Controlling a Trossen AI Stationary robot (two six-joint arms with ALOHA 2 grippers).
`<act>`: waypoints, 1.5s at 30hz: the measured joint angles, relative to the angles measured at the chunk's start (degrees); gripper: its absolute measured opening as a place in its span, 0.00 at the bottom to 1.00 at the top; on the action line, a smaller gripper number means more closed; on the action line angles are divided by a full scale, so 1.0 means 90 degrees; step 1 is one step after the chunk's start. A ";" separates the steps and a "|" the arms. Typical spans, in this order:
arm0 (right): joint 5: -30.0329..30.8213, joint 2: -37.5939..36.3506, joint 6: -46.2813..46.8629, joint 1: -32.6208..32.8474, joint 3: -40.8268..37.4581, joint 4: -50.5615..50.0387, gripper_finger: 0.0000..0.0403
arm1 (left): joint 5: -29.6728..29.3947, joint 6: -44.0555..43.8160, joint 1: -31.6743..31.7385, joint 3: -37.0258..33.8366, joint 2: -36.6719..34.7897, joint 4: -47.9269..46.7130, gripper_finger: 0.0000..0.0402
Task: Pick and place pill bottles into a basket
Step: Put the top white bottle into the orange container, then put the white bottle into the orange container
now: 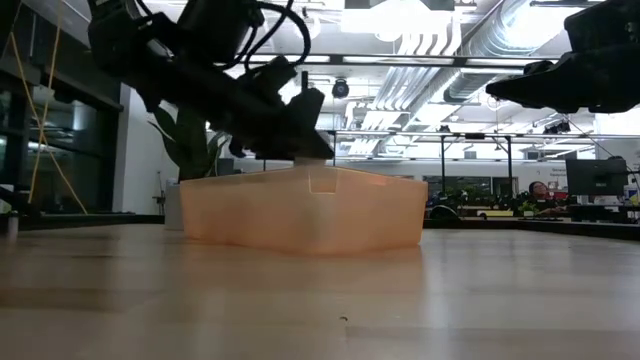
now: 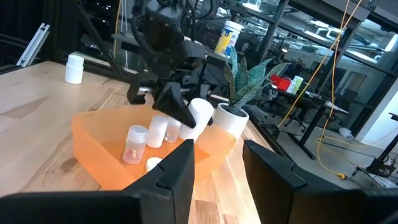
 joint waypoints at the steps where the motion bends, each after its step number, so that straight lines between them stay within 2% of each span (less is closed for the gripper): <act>1: 0.0000 0.0000 0.0002 0.0000 0.0000 0.0000 0.32 | -0.0013 0.0006 0.0000 0.0000 0.0068 0.0074 0.54; 14: -0.0005 0.0000 -0.0020 0.0000 0.0000 0.0000 0.32 | -0.0147 -0.0321 0.0000 0.0002 0.0733 0.0780 0.55; 28: -0.0005 0.0000 -0.0027 0.0000 0.0000 0.0000 0.32 | -0.0011 -0.0438 0.0000 0.0002 0.0736 0.0709 0.56; 32: -0.0007 0.0000 -0.0027 -0.0002 0.0000 0.0000 0.32 | 0.0184 -0.0302 0.0002 0.0032 0.0733 0.0753 0.63; 40: -0.0007 0.0000 -0.0027 0.0000 0.0000 0.0001 0.32 | 0.0189 0.0109 0.0002 0.0175 0.0733 0.0749 0.89; 45: -0.0007 -0.0001 -0.0027 0.0000 0.0000 0.0000 0.32 | 0.0097 0.1081 0.0002 0.0411 0.0542 0.0752 0.98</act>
